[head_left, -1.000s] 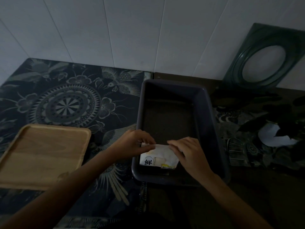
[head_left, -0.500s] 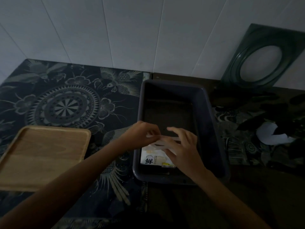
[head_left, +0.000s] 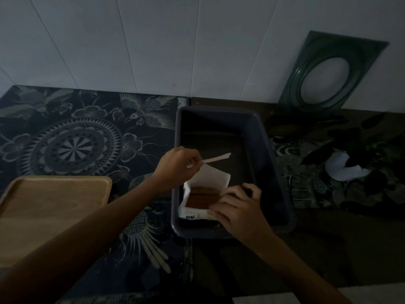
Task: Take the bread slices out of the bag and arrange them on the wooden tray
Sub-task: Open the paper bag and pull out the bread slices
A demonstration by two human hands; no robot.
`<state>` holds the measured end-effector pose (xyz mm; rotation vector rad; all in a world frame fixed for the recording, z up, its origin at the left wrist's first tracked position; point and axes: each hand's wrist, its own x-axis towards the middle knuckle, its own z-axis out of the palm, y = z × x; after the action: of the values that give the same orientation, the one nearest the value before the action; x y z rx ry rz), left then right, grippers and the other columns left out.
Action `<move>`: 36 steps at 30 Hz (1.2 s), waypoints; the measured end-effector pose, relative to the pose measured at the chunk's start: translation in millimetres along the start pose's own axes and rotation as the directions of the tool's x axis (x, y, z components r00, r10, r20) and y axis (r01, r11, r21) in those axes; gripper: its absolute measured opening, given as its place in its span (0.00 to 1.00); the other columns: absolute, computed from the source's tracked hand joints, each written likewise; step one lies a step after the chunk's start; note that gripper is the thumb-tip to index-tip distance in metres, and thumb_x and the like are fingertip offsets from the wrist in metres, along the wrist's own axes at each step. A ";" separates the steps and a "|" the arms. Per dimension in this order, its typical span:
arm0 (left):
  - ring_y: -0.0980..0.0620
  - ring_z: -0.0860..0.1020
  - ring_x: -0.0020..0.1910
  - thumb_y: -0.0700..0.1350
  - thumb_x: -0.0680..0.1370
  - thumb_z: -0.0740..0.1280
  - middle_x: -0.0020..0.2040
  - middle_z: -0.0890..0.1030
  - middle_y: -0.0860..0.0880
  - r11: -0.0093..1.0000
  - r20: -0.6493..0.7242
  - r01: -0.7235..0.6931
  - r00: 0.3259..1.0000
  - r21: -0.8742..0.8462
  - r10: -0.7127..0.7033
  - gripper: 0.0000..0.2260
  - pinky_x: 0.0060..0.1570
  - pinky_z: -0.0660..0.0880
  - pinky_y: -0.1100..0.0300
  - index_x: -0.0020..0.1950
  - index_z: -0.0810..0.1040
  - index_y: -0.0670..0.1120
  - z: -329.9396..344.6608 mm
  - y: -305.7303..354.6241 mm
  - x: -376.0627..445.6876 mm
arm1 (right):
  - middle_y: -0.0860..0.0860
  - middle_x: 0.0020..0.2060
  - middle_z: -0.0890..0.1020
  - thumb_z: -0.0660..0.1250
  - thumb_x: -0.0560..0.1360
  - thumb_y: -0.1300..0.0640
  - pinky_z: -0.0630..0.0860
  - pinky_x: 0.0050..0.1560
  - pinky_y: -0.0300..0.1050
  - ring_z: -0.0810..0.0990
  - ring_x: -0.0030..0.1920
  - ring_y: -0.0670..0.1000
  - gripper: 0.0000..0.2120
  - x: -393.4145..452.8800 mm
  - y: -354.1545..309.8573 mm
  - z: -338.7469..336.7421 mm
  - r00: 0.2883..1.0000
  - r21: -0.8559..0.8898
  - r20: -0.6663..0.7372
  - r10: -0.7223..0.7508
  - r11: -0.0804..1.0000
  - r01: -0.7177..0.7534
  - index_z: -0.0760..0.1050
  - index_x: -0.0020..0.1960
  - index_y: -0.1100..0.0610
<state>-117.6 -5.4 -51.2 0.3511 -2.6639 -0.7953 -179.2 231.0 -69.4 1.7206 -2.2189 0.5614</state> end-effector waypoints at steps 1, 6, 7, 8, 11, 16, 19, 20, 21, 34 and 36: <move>0.53 0.81 0.43 0.47 0.77 0.70 0.42 0.85 0.51 1.000 -0.015 0.004 1.000 0.007 -0.004 0.04 0.43 0.82 0.49 0.48 0.84 0.49 0.5 0.1 0.0 | 0.42 0.41 0.86 0.70 0.77 0.46 0.64 0.63 0.58 0.81 0.54 0.47 0.10 -3.9 -1.2 -3.2 1.000 0.000 0.025 -0.001 1.000 0.001 0.86 0.43 0.47; 0.52 0.80 0.43 0.45 0.78 0.70 0.43 0.84 0.50 0.997 -0.079 0.009 0.997 0.076 -0.003 0.04 0.40 0.76 0.57 0.50 0.83 0.47 -0.3 -2.5 1.1 | 0.40 0.42 0.85 0.70 0.76 0.44 0.61 0.65 0.55 0.78 0.56 0.45 0.08 -26.3 -9.1 -14.1 0.984 -0.001 0.175 -0.033 0.999 0.034 0.84 0.43 0.46; 0.51 0.80 0.44 0.45 0.78 0.70 0.43 0.84 0.49 0.995 -0.094 0.016 0.996 0.096 -0.007 0.04 0.40 0.75 0.57 0.50 0.83 0.47 -1.7 -4.3 1.2 | 0.39 0.42 0.85 0.70 0.75 0.44 0.60 0.65 0.55 0.78 0.57 0.44 0.08 -30.0 -10.5 -15.6 0.980 -0.005 0.196 -0.036 0.999 0.038 0.84 0.43 0.46; 0.50 0.81 0.45 0.45 0.78 0.70 0.43 0.84 0.49 0.994 -0.102 0.021 0.995 0.109 -0.010 0.05 0.41 0.76 0.56 0.50 0.84 0.47 -3.0 -5.9 1.0 | 0.39 0.42 0.85 0.69 0.75 0.44 0.60 0.65 0.55 0.77 0.58 0.44 0.07 -33.2 -11.8 -17.2 0.977 -0.007 0.210 -0.033 0.999 0.035 0.84 0.44 0.45; 0.49 0.81 0.45 0.45 0.78 0.70 0.43 0.85 0.49 0.992 -0.103 0.020 0.995 0.127 -0.007 0.04 0.42 0.79 0.53 0.50 0.84 0.47 -3.8 -6.1 -1.6 | 0.39 0.43 0.85 0.69 0.75 0.44 0.61 0.64 0.55 0.77 0.59 0.45 0.08 -36.1 -14.1 -23.5 0.975 -0.015 0.221 -0.010 1.000 0.014 0.84 0.44 0.46; 0.50 0.80 0.45 0.45 0.78 0.69 0.43 0.85 0.49 0.991 -0.067 -0.017 0.997 0.132 0.026 0.05 0.42 0.78 0.53 0.50 0.83 0.46 -3.1 -3.2 -4.9 | 0.40 0.42 0.86 0.70 0.76 0.43 0.62 0.63 0.54 0.79 0.58 0.46 0.09 -34.6 -16.3 -32.2 0.973 -0.034 0.229 0.012 0.999 -0.004 0.84 0.44 0.46; 0.51 0.80 0.44 0.46 0.78 0.69 0.42 0.85 0.50 0.991 -0.014 -0.069 0.997 0.112 0.071 0.05 0.43 0.80 0.50 0.50 0.83 0.46 -5.0 0.7 -8.4 | 0.44 0.42 0.86 0.61 0.80 0.45 0.66 0.60 0.55 0.79 0.55 0.46 0.15 -30.3 -17.8 -36.0 0.975 -0.029 0.216 0.050 0.999 -0.045 0.85 0.48 0.48; 0.52 0.80 0.43 0.46 0.78 0.69 0.42 0.85 0.50 0.992 -0.004 -0.082 0.997 0.097 0.083 0.05 0.43 0.80 0.50 0.50 0.84 0.46 -6.1 2.2 -9.3 | 0.46 0.42 0.86 0.59 0.81 0.46 0.69 0.58 0.56 0.80 0.53 0.47 0.16 -27.4 -19.0 -37.4 0.975 -0.037 0.208 0.071 0.997 -0.065 0.85 0.51 0.49; 0.52 0.81 0.43 0.46 0.78 0.69 0.43 0.85 0.51 0.992 0.006 -0.094 0.996 0.085 0.093 0.05 0.43 0.81 0.50 0.50 0.84 0.47 -7.4 3.3 -10.0 | 0.47 0.42 0.86 0.58 0.80 0.47 0.74 0.54 0.56 0.81 0.50 0.48 0.17 -24.2 -20.0 -38.3 0.975 -0.053 0.204 0.091 0.995 -0.082 0.84 0.53 0.51; 0.57 0.83 0.40 0.47 0.77 0.71 0.43 0.86 0.53 0.991 0.033 -0.135 0.990 0.008 0.135 0.03 0.40 0.82 0.57 0.48 0.84 0.50 -12.1 11.2 -17.0 | 0.51 0.53 0.84 0.63 0.82 0.55 0.77 0.49 0.44 0.83 0.52 0.52 0.11 65.8 -42.9 -36.1 0.840 0.035 0.455 0.296 0.936 -0.350 0.80 0.61 0.52; 0.57 0.83 0.40 0.48 0.77 0.71 0.43 0.86 0.54 0.991 0.041 -0.135 0.990 0.002 0.134 0.04 0.41 0.83 0.56 0.48 0.84 0.50 -11.9 10.3 -16.2 | 0.54 0.55 0.83 0.62 0.82 0.59 0.77 0.51 0.46 0.82 0.53 0.54 0.11 76.0 -51.8 -19.5 0.787 -0.034 0.533 0.310 0.937 -0.346 0.79 0.61 0.55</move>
<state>-99.6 2.6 -40.0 0.1558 -2.6935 -0.7625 -148.7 163.6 -11.5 1.6763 -2.9609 0.2357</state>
